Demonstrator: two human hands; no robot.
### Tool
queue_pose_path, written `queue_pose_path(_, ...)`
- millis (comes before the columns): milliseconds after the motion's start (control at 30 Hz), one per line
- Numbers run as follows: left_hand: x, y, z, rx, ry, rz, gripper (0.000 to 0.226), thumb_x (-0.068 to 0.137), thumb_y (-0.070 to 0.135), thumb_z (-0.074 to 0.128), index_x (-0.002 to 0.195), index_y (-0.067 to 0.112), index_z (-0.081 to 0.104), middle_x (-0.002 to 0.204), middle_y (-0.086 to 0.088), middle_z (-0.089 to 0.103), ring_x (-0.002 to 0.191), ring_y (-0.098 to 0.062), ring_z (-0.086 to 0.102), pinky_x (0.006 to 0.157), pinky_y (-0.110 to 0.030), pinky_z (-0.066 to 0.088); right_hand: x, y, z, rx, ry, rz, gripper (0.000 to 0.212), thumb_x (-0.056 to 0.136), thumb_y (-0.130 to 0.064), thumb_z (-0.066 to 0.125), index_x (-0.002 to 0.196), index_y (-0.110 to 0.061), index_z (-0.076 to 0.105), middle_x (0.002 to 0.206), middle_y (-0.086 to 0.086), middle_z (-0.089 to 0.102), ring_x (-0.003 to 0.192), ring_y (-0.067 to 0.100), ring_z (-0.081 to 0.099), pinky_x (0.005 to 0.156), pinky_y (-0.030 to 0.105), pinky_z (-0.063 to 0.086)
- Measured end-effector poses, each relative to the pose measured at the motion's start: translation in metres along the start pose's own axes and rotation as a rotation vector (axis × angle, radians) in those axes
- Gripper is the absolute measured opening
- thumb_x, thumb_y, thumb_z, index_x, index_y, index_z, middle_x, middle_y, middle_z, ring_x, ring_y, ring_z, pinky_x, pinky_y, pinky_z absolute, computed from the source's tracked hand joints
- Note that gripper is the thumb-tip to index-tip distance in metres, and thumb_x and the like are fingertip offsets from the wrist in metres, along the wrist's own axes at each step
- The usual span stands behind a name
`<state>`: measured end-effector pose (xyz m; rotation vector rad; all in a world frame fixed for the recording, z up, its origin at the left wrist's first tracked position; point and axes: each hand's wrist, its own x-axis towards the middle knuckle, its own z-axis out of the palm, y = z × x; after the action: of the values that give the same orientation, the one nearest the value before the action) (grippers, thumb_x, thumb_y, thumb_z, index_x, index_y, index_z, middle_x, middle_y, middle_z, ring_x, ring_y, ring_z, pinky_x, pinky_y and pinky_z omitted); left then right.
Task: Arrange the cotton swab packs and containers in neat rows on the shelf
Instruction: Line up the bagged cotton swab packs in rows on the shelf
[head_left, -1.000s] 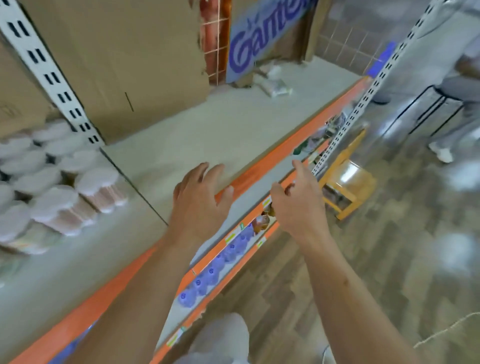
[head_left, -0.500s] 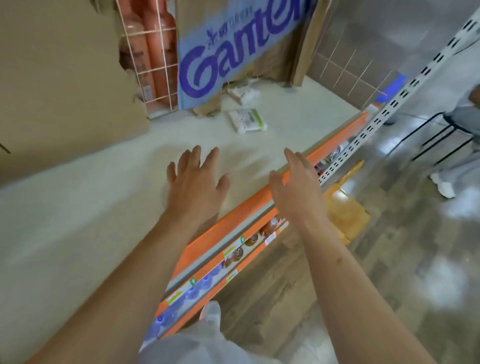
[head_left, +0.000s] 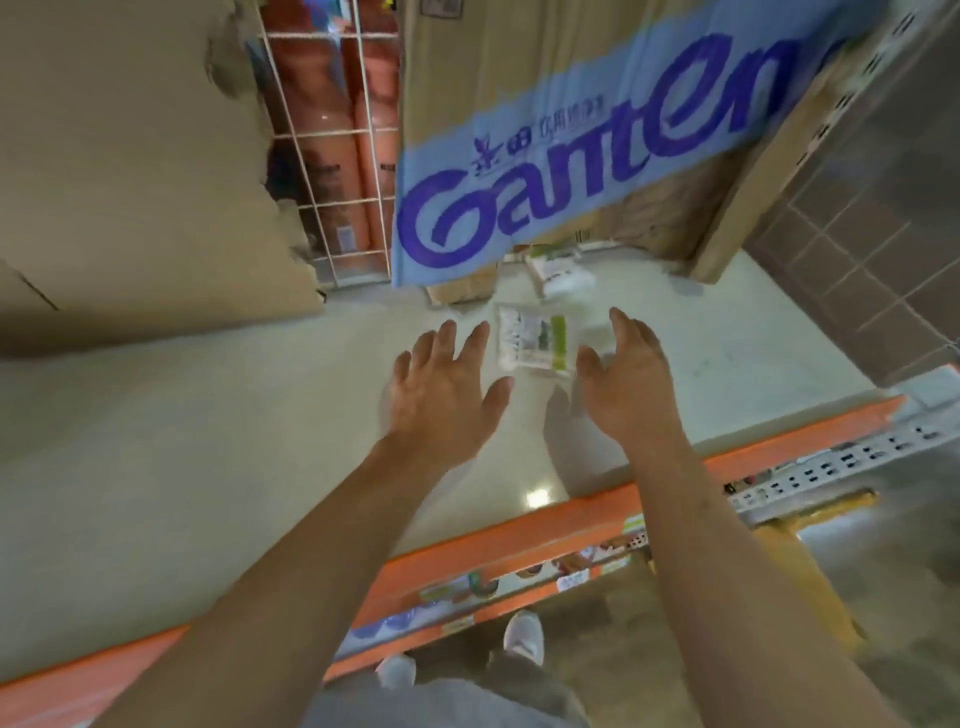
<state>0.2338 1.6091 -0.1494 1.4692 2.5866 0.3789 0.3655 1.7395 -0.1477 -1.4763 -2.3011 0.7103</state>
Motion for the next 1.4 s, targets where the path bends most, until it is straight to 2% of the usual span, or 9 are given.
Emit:
queue_pose_path(233,0.033,0.042,0.014,-0.146,0.009,-0.374,0.065,0.091,0.064,0.032,0.123,0.011,0.048,0.119,-0.014,0.051,0.111,-0.031,0.048,0.091,-0.045,0.043,0.068,0.01,-0.002,0.027,-0.075,-0.182,0.057,0.093,-0.028,0.053,0.146,-0.019,0.036,0.135,0.015,0.046,0.122,0.033,0.048,0.104,0.045,0.04)
queue_pose_path(467,0.047,0.07,0.019,-0.36,0.01,-0.603,0.059,0.084,0.058,0.054,0.125,0.016,0.046,0.121,-0.009,0.05,0.112,-0.029,0.048,0.095,-0.044,0.044,0.118,0.008,0.009,-0.169,-0.286,-0.304,0.052,0.1,-0.044,0.039,0.147,-0.023,0.035,0.154,0.018,0.025,0.138,0.039,0.03,0.112,0.049,0.028)
queue_pose_path(633,0.044,0.066,0.011,-0.715,0.078,-0.74,0.038,0.086,0.04,0.059,0.115,0.017,0.048,0.112,-0.008,0.057,0.1,-0.028,0.058,0.088,-0.043,0.051,0.117,0.006,0.013,-0.091,-0.108,-0.282,0.043,0.093,-0.045,0.051,0.12,-0.013,0.059,0.123,0.02,0.057,0.112,0.039,0.053,0.09,0.042,0.044)
queue_pose_path(800,0.031,0.058,0.01,-0.983,0.202,-0.82,0.023,0.082,0.031,0.061,0.102,0.027,0.05,0.102,-0.004,0.062,0.086,-0.022,0.063,0.077,-0.044,0.058,0.115,-0.001,0.011,-0.097,-0.043,-0.19,0.058,0.089,-0.049,0.058,0.124,-0.004,0.053,0.126,0.024,0.054,0.114,0.042,0.052,0.091,0.045,0.043)
queue_pose_path(933,0.01,0.046,0.01,-1.101,0.368,-0.882,0.02,0.07,0.035,0.063,0.087,0.03,0.054,0.087,-0.003,0.066,0.081,-0.027,0.067,0.073,-0.049,0.057,0.108,-0.007,0.006,0.043,-0.046,-0.073,0.064,0.081,-0.034,0.068,0.13,-0.003,0.042,0.129,0.021,0.055,0.117,0.039,0.053,0.092,0.043,0.044)
queue_pose_path(1033,-0.01,0.031,0.007,-1.219,0.471,-0.904,0.014,0.083,0.019,0.066,0.094,0.021,0.058,0.087,-0.006,0.067,0.083,-0.03,0.069,0.072,-0.052,0.057,0.087,-0.01,0.005,0.331,-0.169,0.053,0.072,0.074,-0.023,0.076,0.133,-0.004,0.04,0.13,0.016,0.056,0.114,0.032,0.057,0.092,0.037,0.049)
queue_pose_path(1167,-0.045,0.008,0.0,-1.332,0.602,-0.909,0.033,0.082,0.0,0.062,0.112,0.014,0.057,0.091,-0.006,0.062,0.072,-0.02,0.065,0.06,-0.034,0.058,0.039,-0.025,0.017,0.563,-0.497,-0.016,0.037,0.066,-0.015,0.077,0.102,-0.012,0.069,0.088,0.001,0.07,0.066,0.01,0.062,0.052,0.021,0.046)
queue_pose_path(1233,-0.066,-0.005,-0.003,-1.378,0.683,-0.935,0.035,0.08,-0.004,0.061,0.109,0.016,0.056,0.092,-0.006,0.06,0.068,-0.016,0.061,0.055,-0.027,0.05,0.015,-0.042,0.024,0.613,-0.602,-0.077,0.036,0.069,-0.011,0.075,0.103,-0.016,0.066,0.086,-0.003,0.07,0.065,0.008,0.062,0.046,0.018,0.042)
queue_pose_path(1400,-0.126,-0.039,-0.016,-1.43,0.896,-0.981,0.026,0.079,0.002,0.065,0.103,0.013,0.06,0.087,-0.005,0.067,0.075,-0.022,0.064,0.066,-0.036,0.051,-0.036,-0.085,0.048,0.72,-0.783,-0.133,0.037,0.072,-0.009,0.076,0.101,-0.02,0.056,0.09,0.002,0.07,0.069,0.015,0.063,0.047,0.022,0.045)
